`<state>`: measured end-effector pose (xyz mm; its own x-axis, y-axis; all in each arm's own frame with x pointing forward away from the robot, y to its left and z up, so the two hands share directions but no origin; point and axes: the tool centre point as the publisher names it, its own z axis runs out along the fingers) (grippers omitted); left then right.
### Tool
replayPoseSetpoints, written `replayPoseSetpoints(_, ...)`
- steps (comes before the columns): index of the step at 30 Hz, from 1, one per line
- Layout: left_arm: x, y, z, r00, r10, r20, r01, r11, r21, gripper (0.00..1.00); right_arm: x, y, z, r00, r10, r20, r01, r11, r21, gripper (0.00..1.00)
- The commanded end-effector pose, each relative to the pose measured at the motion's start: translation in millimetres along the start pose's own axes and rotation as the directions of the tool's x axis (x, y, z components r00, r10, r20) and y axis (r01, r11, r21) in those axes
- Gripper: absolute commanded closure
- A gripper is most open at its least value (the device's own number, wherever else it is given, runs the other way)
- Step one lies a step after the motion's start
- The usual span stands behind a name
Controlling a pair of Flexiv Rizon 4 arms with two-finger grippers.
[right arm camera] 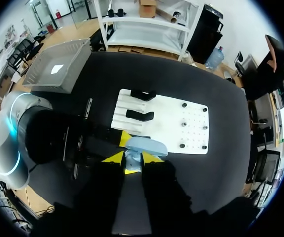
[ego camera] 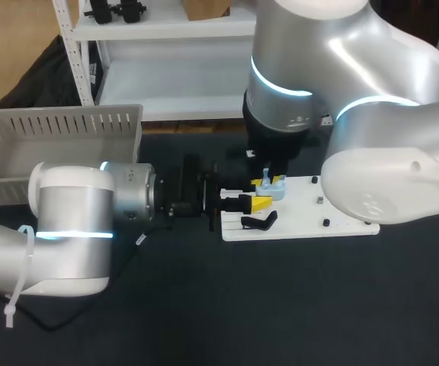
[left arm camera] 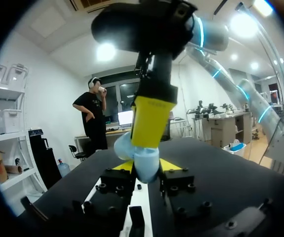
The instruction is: Pick up each earbud case from the left stands, insert the matching earbuds, close the lid, and place the case in the box.
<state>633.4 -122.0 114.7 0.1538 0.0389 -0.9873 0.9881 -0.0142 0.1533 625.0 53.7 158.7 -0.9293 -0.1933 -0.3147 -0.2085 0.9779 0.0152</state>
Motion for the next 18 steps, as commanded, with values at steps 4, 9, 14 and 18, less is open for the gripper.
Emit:
replayPoseSetpoints(4, -1.0, -1.6, 0, 1.0, 0.001, 0.0, -0.001, 1.0, 0.0, 1.0, -3, 0, 2, 1.0, -0.019, -0.001, 0.019, 1.0, 0.011, 0.85)
replayPoseSetpoints(9, -1.0, -1.6, 0, 1.0, 0.001, 0.0, -0.001, 1.0, 0.0, 1.0, -1, 2, -5, 0.999, -0.033, 0.01, 0.033, 0.999, 0.019, 0.34)
replayPoseSetpoints(14, -1.0, -1.6, 0, 1.0, 0.001, 0.0, -0.001, 1.0, 0.0, 1.0, 2, 3, -18, 0.998, -0.049, 0.031, 0.048, 0.998, 0.033, 0.01)
replayPoseSetpoints(18, -1.0, -1.6, 0, 1.0, 0.001, 0.0, -0.001, 1.0, 0.0, 1.0, -3, -4, -27, 0.997, -0.015, 0.07, 0.011, 0.998, 0.054, 0.0)
